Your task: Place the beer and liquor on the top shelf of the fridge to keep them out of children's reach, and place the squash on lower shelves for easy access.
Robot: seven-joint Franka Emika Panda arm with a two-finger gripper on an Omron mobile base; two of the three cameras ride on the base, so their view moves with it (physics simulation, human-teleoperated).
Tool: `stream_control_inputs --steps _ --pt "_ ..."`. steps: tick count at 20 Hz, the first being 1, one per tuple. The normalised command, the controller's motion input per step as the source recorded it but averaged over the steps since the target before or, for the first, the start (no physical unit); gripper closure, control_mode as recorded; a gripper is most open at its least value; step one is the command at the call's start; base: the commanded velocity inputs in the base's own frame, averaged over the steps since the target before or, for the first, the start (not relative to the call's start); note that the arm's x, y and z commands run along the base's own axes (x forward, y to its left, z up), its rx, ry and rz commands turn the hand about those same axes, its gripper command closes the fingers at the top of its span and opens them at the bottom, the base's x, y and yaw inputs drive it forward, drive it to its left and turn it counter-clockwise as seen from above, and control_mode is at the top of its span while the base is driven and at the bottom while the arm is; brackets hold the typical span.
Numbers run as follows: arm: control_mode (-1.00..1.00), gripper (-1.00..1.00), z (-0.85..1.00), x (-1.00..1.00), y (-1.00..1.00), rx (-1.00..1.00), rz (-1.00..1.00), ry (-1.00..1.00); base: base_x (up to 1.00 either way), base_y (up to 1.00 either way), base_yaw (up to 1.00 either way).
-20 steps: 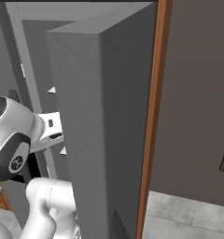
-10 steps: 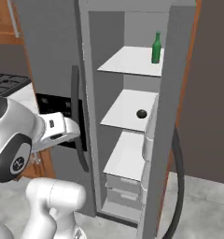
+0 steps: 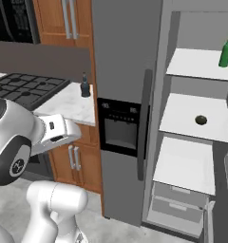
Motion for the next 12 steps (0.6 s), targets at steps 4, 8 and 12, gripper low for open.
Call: stream_control_inputs --steps 4,8,12 --pt "1.0 -1.0 0.0 0.0 0.0 0.0 0.0 0.0 0.31 0.97 -0.04" --pt "1.0 -1.0 0.0 0.0 0.0 0.0 0.0 0.0 0.37 0.82 -0.15" --pt "1.0 -1.0 0.0 0.0 0.0 0.0 0.0 0.0 0.5 0.66 -0.18"
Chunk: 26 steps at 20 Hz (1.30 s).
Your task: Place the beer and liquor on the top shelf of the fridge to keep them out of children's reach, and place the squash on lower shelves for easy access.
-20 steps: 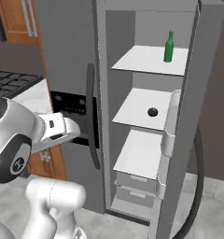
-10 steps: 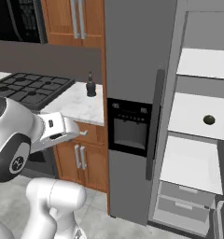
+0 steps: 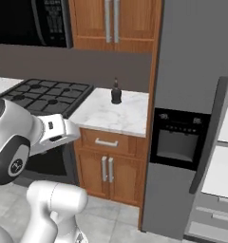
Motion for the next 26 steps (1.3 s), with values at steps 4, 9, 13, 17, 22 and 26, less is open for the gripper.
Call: stream_control_inputs --steps 4,9,13,17,22,26 --pt "1.0 -1.0 0.0 0.0 0.0 0.0 0.0 0.0 0.59 0.41 -0.16" --pt "1.0 -1.0 0.0 0.0 0.0 0.0 0.0 0.0 0.67 0.25 -0.15" --pt "1.0 -1.0 0.0 0.0 0.0 0.0 0.0 0.0 0.68 0.17 -0.14" --pt "1.0 -1.0 0.0 0.0 0.0 0.0 0.0 0.0 0.62 0.27 -0.14" --pt "1.0 -1.0 0.0 0.0 0.0 0.0 0.0 0.0 0.6 0.33 -0.15" --pt "1.0 -1.0 0.0 0.0 0.0 0.0 0.0 0.0 0.57 0.35 -0.14"
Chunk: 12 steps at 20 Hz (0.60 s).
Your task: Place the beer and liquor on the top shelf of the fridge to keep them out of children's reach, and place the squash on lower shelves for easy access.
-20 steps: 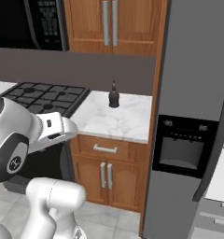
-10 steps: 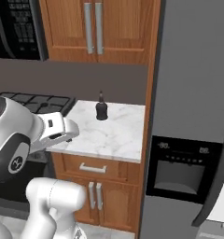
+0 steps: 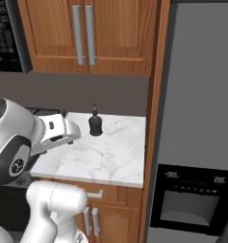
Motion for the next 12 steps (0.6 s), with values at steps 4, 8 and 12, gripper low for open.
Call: stream_control_inputs --steps 4,8,12 --pt "1.0 -1.0 0.0 0.0 0.0 0.0 0.0 0.0 0.56 0.37 -0.14" --pt "1.0 -1.0 0.0 0.0 0.0 0.0 0.0 0.0 0.48 0.42 -0.13" --pt "1.0 -1.0 0.0 0.0 0.0 0.0 0.0 0.0 0.4 0.48 -0.12"
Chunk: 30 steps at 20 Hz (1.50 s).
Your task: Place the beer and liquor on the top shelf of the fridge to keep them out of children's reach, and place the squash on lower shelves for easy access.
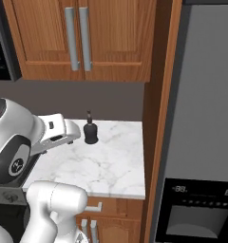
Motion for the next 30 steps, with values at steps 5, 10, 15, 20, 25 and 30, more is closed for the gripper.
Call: stream_control_inputs --steps 5,10,15,20,25,30 --pt "-1.0 -1.0 -0.17 0.16 0.25 -0.01 -0.04 -0.01 0.14 0.19 -0.04" --pt "-1.0 -1.0 -0.26 0.27 0.2 0.01 -0.04 -0.04 0.0 0.0 0.0" --pt "-1.0 -1.0 -0.15 0.28 0.01 0.11 -0.01 -0.09 0.0 0.0 0.0" --pt "-1.0 -1.0 -0.09 0.46 0.0 0.15 -0.01 -0.08 0.0 0.0 0.0" --pt "-1.0 -1.0 -0.17 0.53 0.13 0.07 -0.04 -0.03 0.0 0.0 0.0" --pt "-1.0 -1.0 -0.18 0.59 0.29 0.0 -0.07 0.0 0.0 0.0 0.0"
